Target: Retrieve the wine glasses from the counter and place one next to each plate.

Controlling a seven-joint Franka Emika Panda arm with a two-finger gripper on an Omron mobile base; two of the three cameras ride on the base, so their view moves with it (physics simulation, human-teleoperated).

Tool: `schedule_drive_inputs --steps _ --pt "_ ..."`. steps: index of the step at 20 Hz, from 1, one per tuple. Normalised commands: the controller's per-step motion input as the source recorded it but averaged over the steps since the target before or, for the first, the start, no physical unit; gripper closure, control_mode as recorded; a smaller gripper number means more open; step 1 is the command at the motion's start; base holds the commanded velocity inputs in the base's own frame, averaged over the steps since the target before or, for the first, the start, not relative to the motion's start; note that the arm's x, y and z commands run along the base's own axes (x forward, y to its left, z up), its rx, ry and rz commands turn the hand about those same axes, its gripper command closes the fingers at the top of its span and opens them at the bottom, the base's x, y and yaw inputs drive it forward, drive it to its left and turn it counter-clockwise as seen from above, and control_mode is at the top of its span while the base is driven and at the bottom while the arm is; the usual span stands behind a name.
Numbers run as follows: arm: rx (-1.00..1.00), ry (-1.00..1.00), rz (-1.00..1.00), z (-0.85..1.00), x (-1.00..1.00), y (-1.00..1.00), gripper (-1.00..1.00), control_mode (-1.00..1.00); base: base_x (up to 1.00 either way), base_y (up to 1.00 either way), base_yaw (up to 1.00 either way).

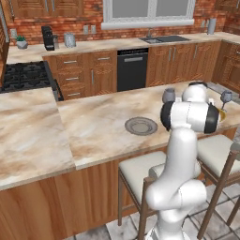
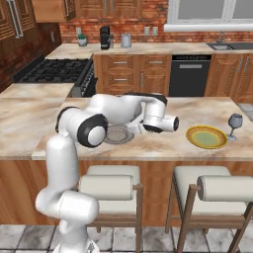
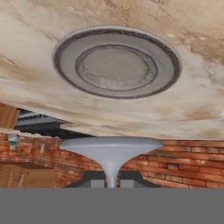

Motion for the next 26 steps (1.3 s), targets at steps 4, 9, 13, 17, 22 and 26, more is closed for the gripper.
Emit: schedule_drive_inputs --steps 4,9,13,17,22,26 --pt "0.00 0.00 0.14 -0.21 0.06 0.00 1.00 -1.00 0.00 0.00 0.00" --pt "-0.05 0.00 0.10 -0.25 0.00 0.00 1.00 -1.00 0.00 0.00 0.00" --pt "-0.04 0.00 0.07 -0.23 0.00 0.00 1.00 -1.00 0.00 0.00 0.00" --pt "-0.02 0.00 0.03 -0.26 0.00 0.05 1.00 -1.00 0.00 0.00 0.00" --pt "-0.02 0.00 0.03 -0.25 0.00 0.06 1.00 -1.00 0.00 0.00 0.00" --pt "0.00 0.00 0.03 -0.21 0.00 0.02 1.00 -1.00 0.00 0.00 0.00"
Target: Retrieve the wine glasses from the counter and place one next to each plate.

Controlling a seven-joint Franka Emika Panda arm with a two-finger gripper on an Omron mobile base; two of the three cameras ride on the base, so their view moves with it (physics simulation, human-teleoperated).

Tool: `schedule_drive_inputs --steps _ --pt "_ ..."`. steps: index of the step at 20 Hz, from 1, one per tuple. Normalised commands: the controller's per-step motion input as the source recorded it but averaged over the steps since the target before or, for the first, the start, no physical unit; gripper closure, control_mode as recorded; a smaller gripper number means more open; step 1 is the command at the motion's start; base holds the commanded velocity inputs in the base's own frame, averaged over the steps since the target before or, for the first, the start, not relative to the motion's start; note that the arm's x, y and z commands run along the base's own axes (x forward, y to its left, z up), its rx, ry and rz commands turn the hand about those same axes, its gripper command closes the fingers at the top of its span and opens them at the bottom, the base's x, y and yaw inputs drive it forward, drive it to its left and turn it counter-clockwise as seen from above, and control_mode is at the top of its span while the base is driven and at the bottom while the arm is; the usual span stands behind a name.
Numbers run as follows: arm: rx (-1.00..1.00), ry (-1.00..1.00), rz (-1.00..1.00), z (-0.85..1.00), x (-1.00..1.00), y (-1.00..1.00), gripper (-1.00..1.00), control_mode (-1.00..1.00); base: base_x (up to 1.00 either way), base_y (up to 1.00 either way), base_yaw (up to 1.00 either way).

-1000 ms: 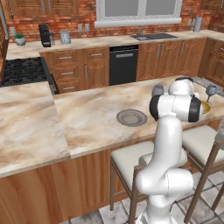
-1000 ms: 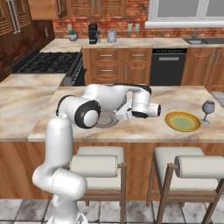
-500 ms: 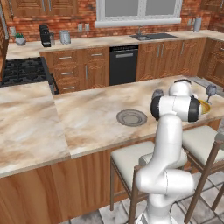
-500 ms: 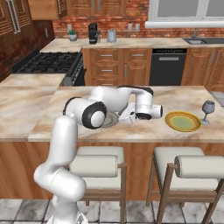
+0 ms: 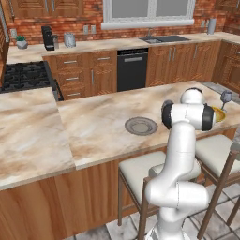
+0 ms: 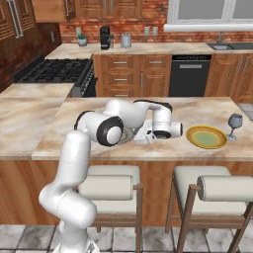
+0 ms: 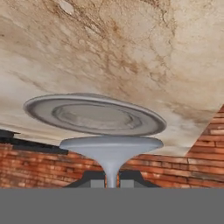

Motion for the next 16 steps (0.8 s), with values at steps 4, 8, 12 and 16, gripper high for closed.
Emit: schedule_drive_inputs --steps 4,8,12,16 --pt "0.00 0.02 0.02 -0.28 0.11 0.03 1.00 -1.00 0.00 0.00 0.00" --pt "0.00 0.01 0.02 -0.11 0.17 0.00 1.00 -1.00 0.00 0.00 0.00" --pt "0.00 0.00 0.03 -0.06 0.21 0.00 1.00 -1.00 0.00 0.00 0.00" --pt "0.00 0.00 0.03 -0.09 0.31 0.00 1.00 -1.00 0.00 0.00 0.00"
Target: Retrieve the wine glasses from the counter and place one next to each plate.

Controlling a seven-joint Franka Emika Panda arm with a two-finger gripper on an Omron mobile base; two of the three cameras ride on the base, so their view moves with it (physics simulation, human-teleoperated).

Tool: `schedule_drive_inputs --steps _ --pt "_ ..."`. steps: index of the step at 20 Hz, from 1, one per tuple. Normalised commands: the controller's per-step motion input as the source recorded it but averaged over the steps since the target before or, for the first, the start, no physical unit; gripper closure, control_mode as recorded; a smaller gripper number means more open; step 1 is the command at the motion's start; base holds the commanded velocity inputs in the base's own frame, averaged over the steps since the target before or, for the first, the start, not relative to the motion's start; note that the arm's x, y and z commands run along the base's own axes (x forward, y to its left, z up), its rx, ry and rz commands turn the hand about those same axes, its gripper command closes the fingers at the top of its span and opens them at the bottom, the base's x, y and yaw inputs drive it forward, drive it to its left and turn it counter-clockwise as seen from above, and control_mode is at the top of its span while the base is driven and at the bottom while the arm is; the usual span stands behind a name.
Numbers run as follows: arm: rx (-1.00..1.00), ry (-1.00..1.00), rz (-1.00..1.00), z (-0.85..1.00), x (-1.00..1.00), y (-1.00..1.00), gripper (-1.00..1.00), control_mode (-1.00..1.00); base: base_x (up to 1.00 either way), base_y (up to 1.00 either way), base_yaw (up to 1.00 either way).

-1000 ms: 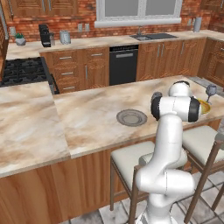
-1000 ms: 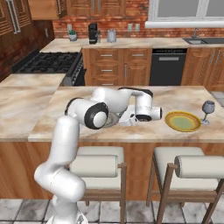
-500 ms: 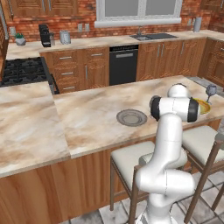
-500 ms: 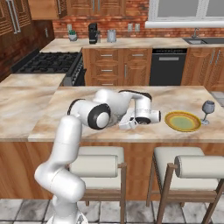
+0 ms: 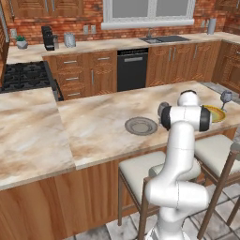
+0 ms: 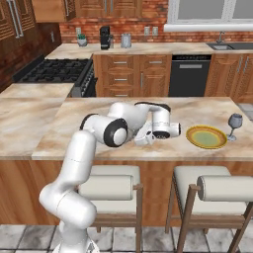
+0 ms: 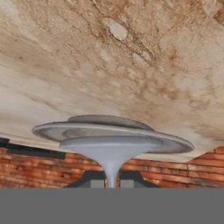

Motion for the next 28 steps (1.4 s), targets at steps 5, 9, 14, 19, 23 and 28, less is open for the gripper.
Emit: schedule_drive_inputs --steps 5,9,14,19,23,28 --pt "0.00 0.00 0.04 -0.15 0.24 0.00 1.00 -1.00 0.00 0.00 0.00" --pt "0.00 0.00 0.06 -0.12 0.15 -0.22 1.00 -1.00 0.00 0.00 0.00" --pt "0.00 0.00 0.09 -0.01 0.08 -0.39 1.00 -1.00 0.00 0.00 0.00" --pt "0.00 0.00 0.05 -0.01 0.09 -0.08 1.00 -1.00 0.00 0.00 0.00" --pt "0.00 0.00 0.02 -0.04 0.23 0.00 1.00 -1.00 0.00 0.00 0.00" --pt "0.00 0.00 0.01 -0.15 0.41 0.00 1.00 -1.00 0.00 0.00 0.00"
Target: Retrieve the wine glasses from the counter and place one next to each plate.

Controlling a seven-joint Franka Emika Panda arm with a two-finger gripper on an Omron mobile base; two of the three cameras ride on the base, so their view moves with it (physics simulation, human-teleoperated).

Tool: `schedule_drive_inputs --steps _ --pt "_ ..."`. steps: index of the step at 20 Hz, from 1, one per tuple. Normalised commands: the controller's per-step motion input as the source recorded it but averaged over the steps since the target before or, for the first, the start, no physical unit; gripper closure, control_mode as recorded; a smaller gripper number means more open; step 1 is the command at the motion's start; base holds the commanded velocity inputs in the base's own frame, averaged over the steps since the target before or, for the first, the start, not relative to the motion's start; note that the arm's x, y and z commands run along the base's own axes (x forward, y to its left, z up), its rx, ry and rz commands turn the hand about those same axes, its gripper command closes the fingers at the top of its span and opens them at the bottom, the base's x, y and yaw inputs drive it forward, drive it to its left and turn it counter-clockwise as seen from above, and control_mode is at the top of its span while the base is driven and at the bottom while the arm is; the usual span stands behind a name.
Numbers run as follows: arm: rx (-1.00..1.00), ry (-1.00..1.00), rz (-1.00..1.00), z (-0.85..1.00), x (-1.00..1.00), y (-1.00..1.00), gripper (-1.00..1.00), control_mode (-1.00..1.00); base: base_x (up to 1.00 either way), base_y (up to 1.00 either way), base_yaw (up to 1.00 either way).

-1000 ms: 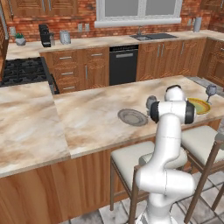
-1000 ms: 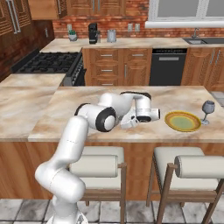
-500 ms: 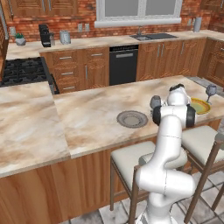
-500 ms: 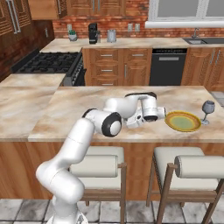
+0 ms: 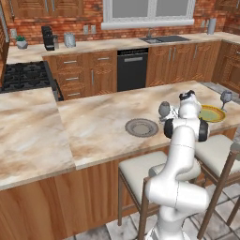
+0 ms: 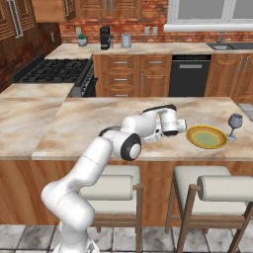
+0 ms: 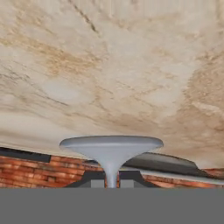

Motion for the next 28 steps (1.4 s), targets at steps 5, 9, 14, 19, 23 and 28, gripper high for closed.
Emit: schedule_drive_inputs --steps 5,9,14,19,23,28 --pt "0.00 0.00 0.01 -0.37 0.17 0.00 1.00 -1.00 0.00 0.00 0.00" --pt "0.00 0.00 0.01 -0.44 0.00 0.00 1.00 -1.00 0.00 0.00 0.00" --pt "0.00 0.00 0.02 -0.46 0.00 0.00 -1.00 -1.00 0.00 0.00 0.00" --pt "0.00 0.00 0.01 -0.07 -0.13 0.00 -1.00 -1.00 0.00 0.00 0.00" --pt "-0.02 -0.01 -0.06 0.00 -0.52 0.03 -1.00 -1.00 0.00 0.00 0.00" --pt "-0.01 -0.03 -0.14 0.01 -0.41 0.01 -1.00 -1.00 0.00 0.00 0.00"
